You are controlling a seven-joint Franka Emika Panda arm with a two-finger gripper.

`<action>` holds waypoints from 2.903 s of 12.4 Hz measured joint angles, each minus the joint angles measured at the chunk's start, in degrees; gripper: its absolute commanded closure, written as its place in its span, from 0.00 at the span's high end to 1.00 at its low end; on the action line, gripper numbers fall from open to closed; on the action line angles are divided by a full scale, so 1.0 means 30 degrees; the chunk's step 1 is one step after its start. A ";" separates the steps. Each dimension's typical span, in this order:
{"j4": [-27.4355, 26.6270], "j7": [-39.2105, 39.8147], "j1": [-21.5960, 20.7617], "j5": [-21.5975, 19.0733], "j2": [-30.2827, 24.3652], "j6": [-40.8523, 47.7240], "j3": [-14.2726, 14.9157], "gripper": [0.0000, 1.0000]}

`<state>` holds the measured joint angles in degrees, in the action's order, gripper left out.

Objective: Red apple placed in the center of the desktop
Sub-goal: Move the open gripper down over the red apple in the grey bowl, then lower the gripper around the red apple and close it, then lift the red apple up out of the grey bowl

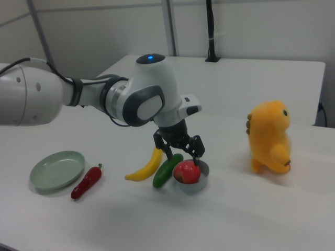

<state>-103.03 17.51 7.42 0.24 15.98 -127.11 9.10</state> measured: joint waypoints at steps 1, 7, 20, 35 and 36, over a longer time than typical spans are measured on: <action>-0.0339 0.0061 -0.0022 0.0165 0.0163 -0.0740 -0.0005 1.00; -0.0985 0.1021 -0.0159 0.0529 0.0610 -0.1961 -0.0064 1.00; -0.0978 0.1056 -0.0429 0.0530 0.1491 -0.3075 -0.0149 0.11; -0.0331 0.1062 -0.0762 0.0524 -0.2591 0.2747 -0.0178 0.10; -0.0197 0.1063 -0.1111 0.0523 -0.3050 0.4217 -0.0202 0.10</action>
<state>-103.62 20.70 4.09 1.81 6.83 -114.45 8.49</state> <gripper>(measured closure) 0.242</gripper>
